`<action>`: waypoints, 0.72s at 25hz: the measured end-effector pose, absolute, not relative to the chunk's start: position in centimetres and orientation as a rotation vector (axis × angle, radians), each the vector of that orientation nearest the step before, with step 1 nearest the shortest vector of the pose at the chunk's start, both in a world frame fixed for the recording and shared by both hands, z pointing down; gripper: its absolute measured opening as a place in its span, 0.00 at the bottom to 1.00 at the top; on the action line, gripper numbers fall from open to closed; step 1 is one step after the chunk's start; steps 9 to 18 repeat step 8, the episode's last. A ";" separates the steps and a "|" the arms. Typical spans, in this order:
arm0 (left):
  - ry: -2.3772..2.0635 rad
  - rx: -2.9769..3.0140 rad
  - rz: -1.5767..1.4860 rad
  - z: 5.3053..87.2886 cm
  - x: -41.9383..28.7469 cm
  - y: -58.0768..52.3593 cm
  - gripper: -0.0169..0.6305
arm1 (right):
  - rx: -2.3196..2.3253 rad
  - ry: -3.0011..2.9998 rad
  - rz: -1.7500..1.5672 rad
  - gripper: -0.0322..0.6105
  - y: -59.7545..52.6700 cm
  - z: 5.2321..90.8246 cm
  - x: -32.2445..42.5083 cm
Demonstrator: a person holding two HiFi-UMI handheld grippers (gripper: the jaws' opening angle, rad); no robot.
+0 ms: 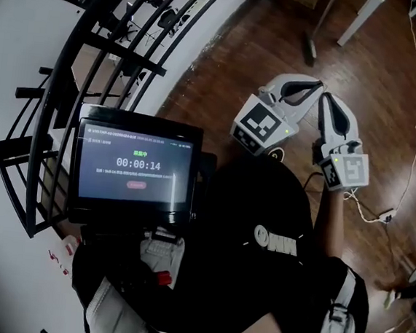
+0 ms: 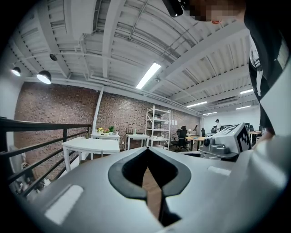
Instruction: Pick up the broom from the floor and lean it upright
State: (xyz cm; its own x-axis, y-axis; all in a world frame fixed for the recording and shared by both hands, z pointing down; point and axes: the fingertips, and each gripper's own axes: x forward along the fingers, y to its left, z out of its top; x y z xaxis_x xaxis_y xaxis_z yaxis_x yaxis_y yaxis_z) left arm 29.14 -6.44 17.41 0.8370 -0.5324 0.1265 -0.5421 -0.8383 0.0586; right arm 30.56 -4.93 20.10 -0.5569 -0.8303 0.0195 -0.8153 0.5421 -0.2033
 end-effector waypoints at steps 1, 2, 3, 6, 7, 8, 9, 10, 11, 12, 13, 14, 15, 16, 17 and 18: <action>-0.858 2.922 0.144 17.8 28.7 -6.8 0.05 | -1.445 2.681 -0.288 0.05 -5.3 20.6 30.2; -0.861 2.924 0.128 18.2 28.4 -6.9 0.05 | -1.447 2.677 -0.284 0.05 -5.4 21.0 29.9; -0.864 2.924 0.117 18.4 28.2 -6.9 0.05 | -1.445 2.677 -0.280 0.05 -5.4 21.3 29.6; -0.862 2.918 0.112 18.8 28.3 -6.6 0.05 | -1.441 2.671 -0.286 0.05 -5.2 21.6 29.7; -0.858 2.916 0.114 18.8 28.5 -6.5 0.05 | -1.442 2.670 -0.286 0.05 -5.1 21.6 29.9; -0.855 2.914 0.115 18.9 28.7 -6.4 0.05 | -1.443 2.668 -0.285 0.05 -5.0 21.5 30.1; -0.855 2.914 0.115 18.9 28.7 -6.4 0.05 | -1.443 2.668 -0.285 0.05 -5.0 21.5 30.1; -0.855 2.914 0.115 18.9 28.7 -6.4 0.05 | -1.443 2.668 -0.285 0.05 -5.0 21.5 30.1; -0.855 2.914 0.115 18.9 28.7 -6.4 0.05 | -1.443 2.668 -0.285 0.05 -5.0 21.5 30.1; -0.855 2.914 0.115 18.9 28.7 -6.4 0.05 | -1.443 2.668 -0.285 0.05 -5.0 21.5 30.1; -0.855 2.914 0.115 18.9 28.7 -6.4 0.05 | -1.443 2.668 -0.285 0.05 -5.0 21.5 30.1; -0.855 2.914 0.115 18.9 28.7 -6.4 0.05 | -1.443 2.668 -0.285 0.05 -5.0 21.5 30.1; -0.855 2.914 0.115 18.9 28.7 -6.4 0.05 | -1.443 2.668 -0.285 0.05 -5.0 21.5 30.1; -0.855 2.914 0.115 18.9 28.7 -6.4 0.05 | -1.443 2.668 -0.285 0.05 -5.0 21.5 30.1; -0.855 2.914 0.115 18.9 28.7 -6.4 0.05 | -1.443 2.668 -0.285 0.05 -5.0 21.5 30.1; -0.855 2.914 0.115 18.9 28.7 -6.4 0.05 | -1.443 2.668 -0.285 0.05 -5.0 21.5 30.1</action>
